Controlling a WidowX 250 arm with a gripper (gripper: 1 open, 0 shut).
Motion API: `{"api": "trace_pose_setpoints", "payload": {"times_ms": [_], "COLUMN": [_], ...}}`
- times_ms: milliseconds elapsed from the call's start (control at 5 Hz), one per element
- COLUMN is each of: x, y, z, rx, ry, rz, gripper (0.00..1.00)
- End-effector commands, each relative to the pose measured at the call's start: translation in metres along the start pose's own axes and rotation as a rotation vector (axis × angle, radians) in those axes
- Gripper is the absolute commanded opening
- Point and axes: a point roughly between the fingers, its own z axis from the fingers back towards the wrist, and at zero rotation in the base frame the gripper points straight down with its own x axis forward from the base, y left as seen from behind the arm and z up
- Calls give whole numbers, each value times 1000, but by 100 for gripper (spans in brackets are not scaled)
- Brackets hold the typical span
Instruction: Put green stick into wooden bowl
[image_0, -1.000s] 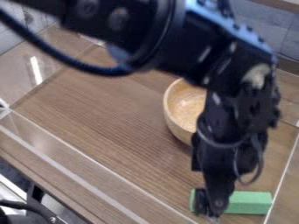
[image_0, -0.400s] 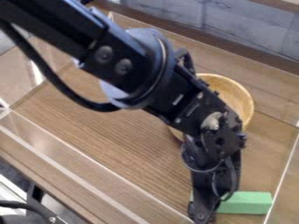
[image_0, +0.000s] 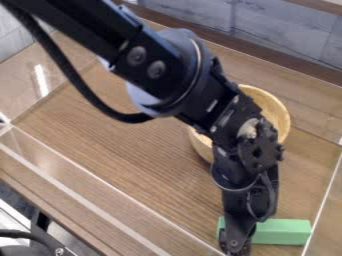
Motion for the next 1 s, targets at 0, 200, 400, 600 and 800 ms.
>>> {"api": "trace_pose_setpoints", "payload": {"times_ms": [0,200,400,600,800], "x": [6,8,8,7,7], "y": [12,19,23,26,25], "z": [4,5,6,6,7], "rx": [6,-1,0,0,12], "ry": [-24,-33,-45,-55,-61], "rz": [16,39,51,61,132], "gripper": [100,100,100,100,100]}}
